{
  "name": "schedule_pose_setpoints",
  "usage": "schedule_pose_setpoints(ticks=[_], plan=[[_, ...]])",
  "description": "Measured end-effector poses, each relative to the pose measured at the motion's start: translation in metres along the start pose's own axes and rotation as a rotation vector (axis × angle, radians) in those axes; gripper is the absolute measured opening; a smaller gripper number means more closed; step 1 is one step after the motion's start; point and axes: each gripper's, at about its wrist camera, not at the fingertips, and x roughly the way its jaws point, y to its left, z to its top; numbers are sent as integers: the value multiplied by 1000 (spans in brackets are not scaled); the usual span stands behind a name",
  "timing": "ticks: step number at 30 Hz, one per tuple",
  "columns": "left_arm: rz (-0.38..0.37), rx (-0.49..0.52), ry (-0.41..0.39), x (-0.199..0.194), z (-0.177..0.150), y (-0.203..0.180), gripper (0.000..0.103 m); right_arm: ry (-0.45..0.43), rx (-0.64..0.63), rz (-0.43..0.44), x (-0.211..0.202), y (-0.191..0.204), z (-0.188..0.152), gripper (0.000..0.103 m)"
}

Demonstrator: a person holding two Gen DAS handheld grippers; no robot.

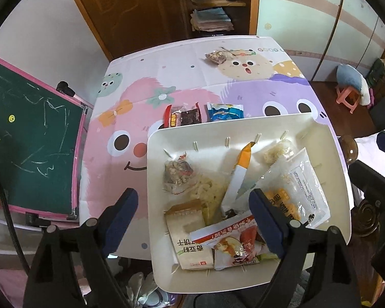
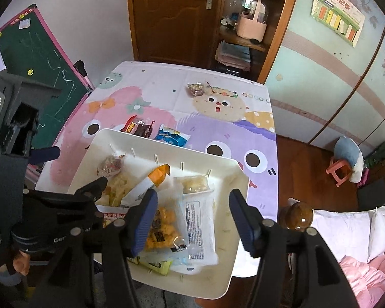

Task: Organize snacks
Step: 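Open both grippers to drop the granola bag and yellow pack into the tray, then move both grippers to the snacks, left toward the red-edged brown pack, right toward the blue pack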

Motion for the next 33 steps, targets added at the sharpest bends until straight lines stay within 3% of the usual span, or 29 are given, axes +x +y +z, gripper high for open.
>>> schedule_pose_setpoints(ticks=[33], plan=[[-16,-18,16,7,11,13,87,71,17,76,28,6,15,59]])
